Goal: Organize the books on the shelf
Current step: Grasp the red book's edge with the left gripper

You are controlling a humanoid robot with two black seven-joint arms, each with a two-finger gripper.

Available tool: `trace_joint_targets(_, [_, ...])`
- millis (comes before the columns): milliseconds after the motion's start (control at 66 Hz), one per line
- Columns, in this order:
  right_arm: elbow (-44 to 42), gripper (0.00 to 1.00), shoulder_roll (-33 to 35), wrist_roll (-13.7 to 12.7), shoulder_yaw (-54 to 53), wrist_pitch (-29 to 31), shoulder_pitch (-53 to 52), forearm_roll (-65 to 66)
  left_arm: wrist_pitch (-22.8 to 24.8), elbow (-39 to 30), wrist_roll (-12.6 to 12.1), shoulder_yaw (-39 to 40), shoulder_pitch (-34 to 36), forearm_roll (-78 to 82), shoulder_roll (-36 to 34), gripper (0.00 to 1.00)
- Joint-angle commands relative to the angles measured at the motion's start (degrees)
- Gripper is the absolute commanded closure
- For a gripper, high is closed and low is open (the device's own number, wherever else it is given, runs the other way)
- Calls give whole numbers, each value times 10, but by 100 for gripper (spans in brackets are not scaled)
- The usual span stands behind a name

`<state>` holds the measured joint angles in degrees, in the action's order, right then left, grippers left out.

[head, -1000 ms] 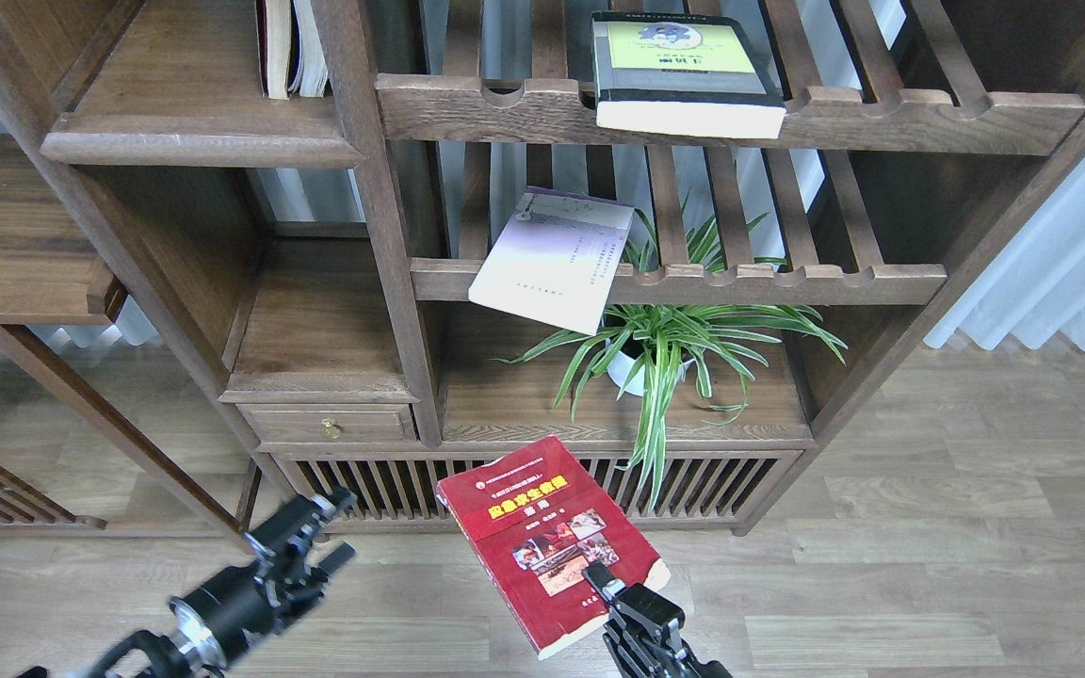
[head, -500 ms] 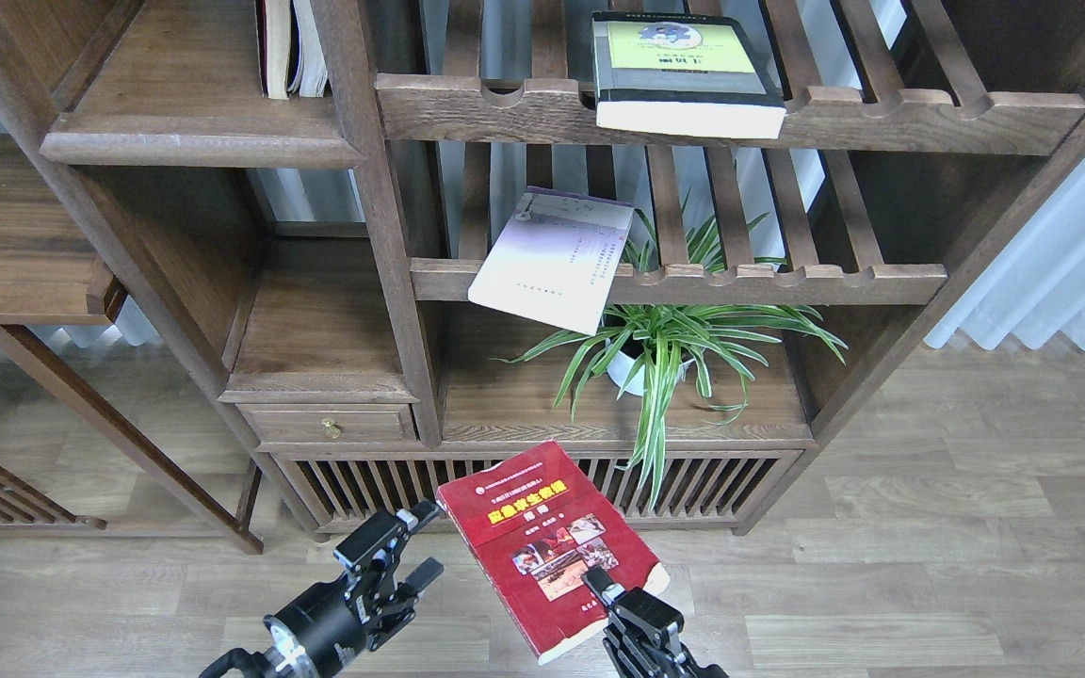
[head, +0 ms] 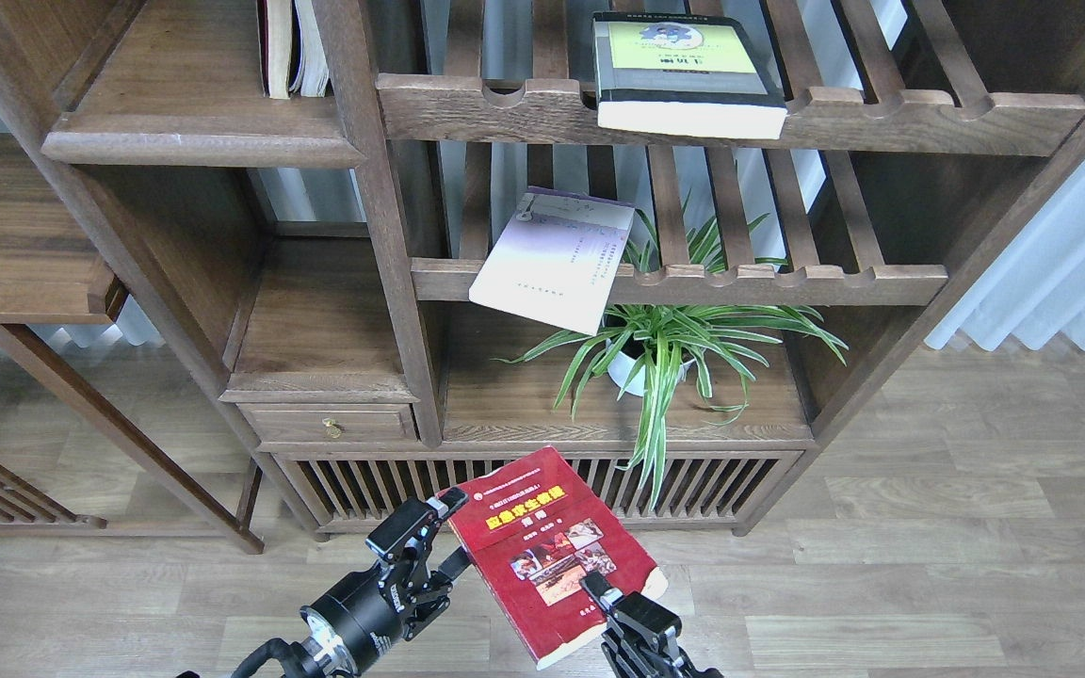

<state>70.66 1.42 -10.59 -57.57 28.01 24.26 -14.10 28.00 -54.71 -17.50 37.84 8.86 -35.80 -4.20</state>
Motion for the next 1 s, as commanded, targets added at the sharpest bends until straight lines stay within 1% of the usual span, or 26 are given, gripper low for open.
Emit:
trace_joint_targets(0, [-1,92,0,0,0,0,0,0,0,0,0,-1,0,0,2,1])
trace_joint_targets(91, [-1,92,0,0,0,0,0,1,0,1,-2,-6,0,2,2,1])
trace_joint_targets(151, [-1,91,0,0,0,0,0,1,0,0,-2,-11,0,6,2,2])
trace_joint_targets(167, [-1,91,0,0,0,0,0,1,0,0,-1,-12,-2,10,1,9])
trace_joint_targets(288, [-1,91,0,0,0,0,0,1,0,-2,-1,-12,-2,12,3,19])
trace_joint_targets(333, [-2,90,1,0,0,0,0,1,0,-3,-1,-12,-1,13,4,27])
trace_joint_targets(424, [-4,90,0,0,0,0,0,1,0,-3,2,-12,5,14,4,37])
trace_joint_targets(515, [-5,90,1,0,0,0,0,1,0,-3,2,-12,12,18,6,42])
trace_joint_targets(636, [-9,90,1,0,0,0,0,2,0,-2,3,-12,18,33,5,45])
trace_joint_targets(666, [-10,90,0,0,0,0,0,2,0,-2,3,-12,18,37,5,47])
trace_joint_targets(712, [-10,90,1,0,0,0,0,2,0,-2,3,-12,17,42,5,54])
trace_joint_targets(757, [-10,90,1,0,0,0,0,2,0,-2,3,-12,17,42,5,59])
trace_joint_targets(772, [-10,90,1,0,0,0,0,2,0,-2,3,-12,17,42,5,62])
trace_joint_targets(803, [-10,90,1,0,0,0,0,2,0,-2,3,-12,17,42,5,65])
trace_joint_targets(818, [-10,90,0,0,0,0,0,2,0,-2,3,-12,16,42,5,70])
trace_joint_targets(863, [-10,90,0,0,0,0,0,2,0,-2,2,-12,16,42,5,75])
trace_joint_targets(878, [-10,90,0,0,0,0,0,3,0,-2,2,-12,15,42,5,80])
trace_joint_targets(894, [-10,90,1,0,0,0,0,2,0,-2,2,-12,15,42,5,82])
trace_joint_targets(909, [-10,90,0,0,0,0,0,2,0,-2,1,-13,13,42,5,92])
trace_joint_targets(984, [-10,90,0,0,0,0,0,2,0,-1,0,-19,16,43,5,94])
